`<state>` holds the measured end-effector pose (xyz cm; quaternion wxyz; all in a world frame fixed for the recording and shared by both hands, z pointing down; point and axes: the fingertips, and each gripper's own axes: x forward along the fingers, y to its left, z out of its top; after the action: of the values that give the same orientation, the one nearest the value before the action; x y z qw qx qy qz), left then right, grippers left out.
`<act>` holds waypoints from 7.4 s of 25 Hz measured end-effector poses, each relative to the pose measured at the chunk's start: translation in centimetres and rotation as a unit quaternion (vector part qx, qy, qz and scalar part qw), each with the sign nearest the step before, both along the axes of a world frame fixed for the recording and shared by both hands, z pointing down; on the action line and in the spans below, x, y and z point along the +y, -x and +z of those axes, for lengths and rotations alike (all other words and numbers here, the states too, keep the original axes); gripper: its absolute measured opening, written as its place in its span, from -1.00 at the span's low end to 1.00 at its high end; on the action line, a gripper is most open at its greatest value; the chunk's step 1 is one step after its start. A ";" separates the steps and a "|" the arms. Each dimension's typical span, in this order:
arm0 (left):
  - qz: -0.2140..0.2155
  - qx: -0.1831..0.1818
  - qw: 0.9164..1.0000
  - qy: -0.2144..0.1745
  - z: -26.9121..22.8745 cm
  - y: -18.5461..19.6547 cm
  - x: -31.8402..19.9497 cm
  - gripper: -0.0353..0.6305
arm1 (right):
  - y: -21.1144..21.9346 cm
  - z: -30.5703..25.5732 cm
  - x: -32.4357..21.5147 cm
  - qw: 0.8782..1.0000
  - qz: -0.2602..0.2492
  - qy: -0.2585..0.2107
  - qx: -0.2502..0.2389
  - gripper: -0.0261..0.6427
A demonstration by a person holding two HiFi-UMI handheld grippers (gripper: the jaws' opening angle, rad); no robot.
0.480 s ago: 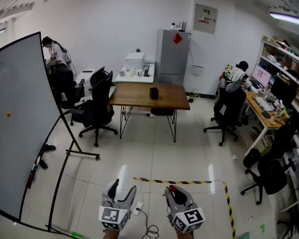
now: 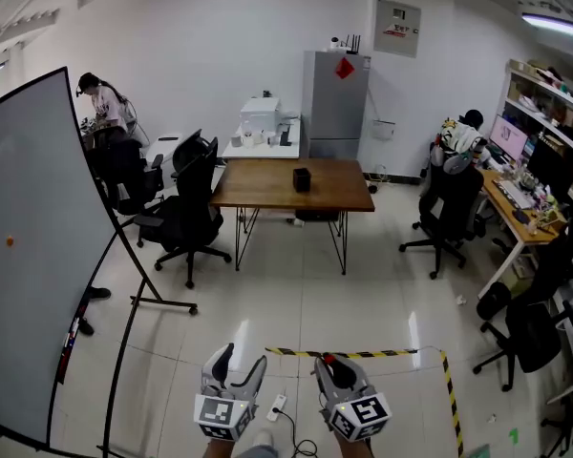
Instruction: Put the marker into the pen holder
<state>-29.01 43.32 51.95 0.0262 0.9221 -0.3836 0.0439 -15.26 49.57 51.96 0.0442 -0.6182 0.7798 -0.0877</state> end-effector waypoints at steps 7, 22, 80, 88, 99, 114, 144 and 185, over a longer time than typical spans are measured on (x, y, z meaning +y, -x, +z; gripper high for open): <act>0.045 0.011 0.999 -0.005 -1.2 -1.1 -8.4 -0.03 | -0.3 -1.1 -7.3 0.998 0.057 -0.005 0.012 -0.76; 0.063 0.016 0.998 0.020 1.3 -7.8 -22.0 -0.04 | -5.6 1.0 -20.9 0.998 0.062 0.019 0.013 -0.76; 0.038 0.032 0.999 -0.007 -2.3 -34.2 -86.0 -0.09 | -33.2 -2.9 -84.9 0.999 0.020 0.007 0.039 -0.76; 0.007 0.017 1.000 -0.017 -3.3 -38.5 -91.7 -0.09 | -37.5 -3.7 -92.5 1.000 -0.023 -0.007 0.019 -0.76; -0.040 0.007 0.999 -0.007 -2.4 -43.2 -96.0 -0.09 | -43.1 -2.8 -97.5 0.998 -0.065 -0.010 0.007 -0.76; -0.040 -0.023 0.999 0.004 -1.8 -44.6 -97.9 -0.09 | -43.5 8.5 -105.0 0.997 -0.059 0.036 0.037 -0.76; -0.078 -0.009 0.997 0.009 -1.9 -37.5 -99.9 -0.09 | -41.3 26.7 -108.0 0.961 -0.021 0.234 0.148 -0.76; -0.104 -0.004 0.994 -0.024 -3.3 -33.0 -93.4 -0.09 | -33.5 -2.3 -99.4 0.992 -0.093 -0.056 0.059 0.09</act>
<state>4.03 -50.09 48.68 0.0067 0.8775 -0.4782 0.0355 18.27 -49.81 49.66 0.0247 -0.5432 0.8392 -0.0112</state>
